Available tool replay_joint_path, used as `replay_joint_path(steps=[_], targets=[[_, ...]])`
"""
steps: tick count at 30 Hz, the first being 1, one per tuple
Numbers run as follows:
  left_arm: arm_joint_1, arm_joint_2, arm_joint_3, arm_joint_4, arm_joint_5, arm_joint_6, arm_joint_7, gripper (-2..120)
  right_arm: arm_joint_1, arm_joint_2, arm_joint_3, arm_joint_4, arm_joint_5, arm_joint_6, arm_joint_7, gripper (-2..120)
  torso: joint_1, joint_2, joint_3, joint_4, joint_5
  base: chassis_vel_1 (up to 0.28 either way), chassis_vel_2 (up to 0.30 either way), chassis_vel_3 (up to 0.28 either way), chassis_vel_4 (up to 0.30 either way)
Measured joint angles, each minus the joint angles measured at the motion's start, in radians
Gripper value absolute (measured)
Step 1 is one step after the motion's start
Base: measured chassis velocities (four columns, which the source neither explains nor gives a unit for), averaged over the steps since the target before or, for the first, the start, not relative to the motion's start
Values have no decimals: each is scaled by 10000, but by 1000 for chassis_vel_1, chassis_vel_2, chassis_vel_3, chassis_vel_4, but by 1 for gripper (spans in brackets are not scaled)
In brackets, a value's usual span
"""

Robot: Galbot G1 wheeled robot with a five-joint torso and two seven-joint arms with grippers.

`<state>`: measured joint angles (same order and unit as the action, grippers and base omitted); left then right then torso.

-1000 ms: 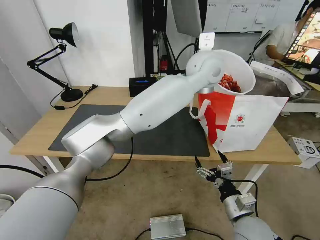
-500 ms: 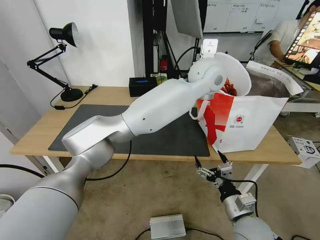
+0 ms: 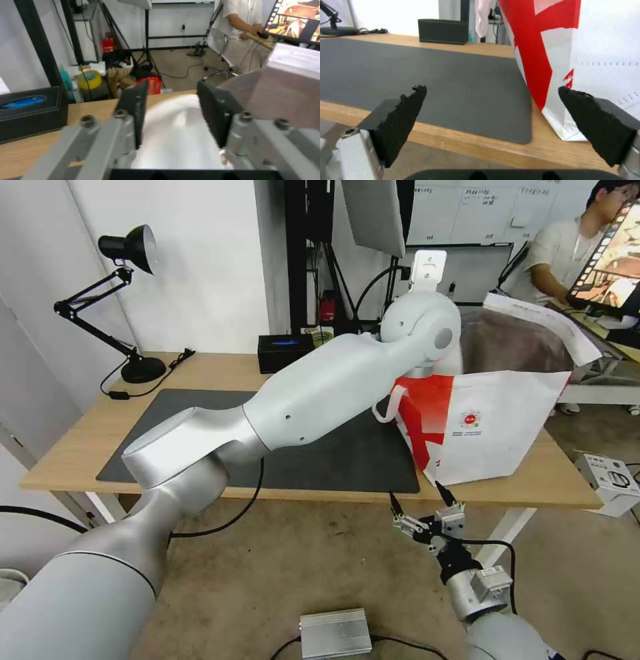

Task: Pick up the trash from the table and place it into the takeout bag.

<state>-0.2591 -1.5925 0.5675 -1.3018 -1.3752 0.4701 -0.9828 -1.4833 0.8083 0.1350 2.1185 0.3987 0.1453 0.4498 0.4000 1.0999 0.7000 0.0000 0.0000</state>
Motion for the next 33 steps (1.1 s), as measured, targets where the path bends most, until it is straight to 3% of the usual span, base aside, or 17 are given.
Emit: replay_joint_path(steps=[9,10,12,18,21,22,25,26,29,30,33], targets=[[-184,-3,56,-70,-180,-4,-47,80,0,0,0,0,0,0,0,100,0,1,0,0,0,0,0,0,0],[-199,2,55,-145,-215,-13,-104,93,0,0,0,0,0,0,0,100,0,0,0,0,0,0,0,0,0],[-147,194,23,-516,-294,-179,-248,99,0,0,0,0,0,0,0,100,0,2,0,-2,0,0,0,0,0],[23,1316,23,-1445,-237,-274,-226,100,0,0,0,-1,1,0,0,100,0,2,0,-1,-2,0,0,0,0],[321,2773,-115,-2560,13,-275,6,100,0,1,0,0,0,0,0,100,0,2,0,2,-5,0,0,0,0],[321,2773,-115,-2560,13,-275,6,100,0,1,0,0,0,0,0,100,0,2,0,2,-5,0,0,0,0],[783,4310,-434,-3740,168,-315,423,100,1,0,0,0,0,0,-2,100,0,2,1,1,-8,0,0,0,0],[783,4310,-434,-3740,168,-315,423,100,1,0,0,0,0,0,-2,100,0,2,1,1,-8,0,0,0,0],[1690,6011,-1281,-4936,275,-317,944,100,1,0,0,-1,1,0,0,100,0,3,-1,0,-5,0,0,0,0],[1690,6011,-1281,-4936,275,-317,944,100,1,0,0,-1,1,0,0,100,0,3,-1,0,-5,0,0,0,0],[3064,7413,-2326,-5853,644,-369,1478,100,1,0,-1,-1,1,-1,-1,100,0,3,-1,5,-7,0,0,0,0]])
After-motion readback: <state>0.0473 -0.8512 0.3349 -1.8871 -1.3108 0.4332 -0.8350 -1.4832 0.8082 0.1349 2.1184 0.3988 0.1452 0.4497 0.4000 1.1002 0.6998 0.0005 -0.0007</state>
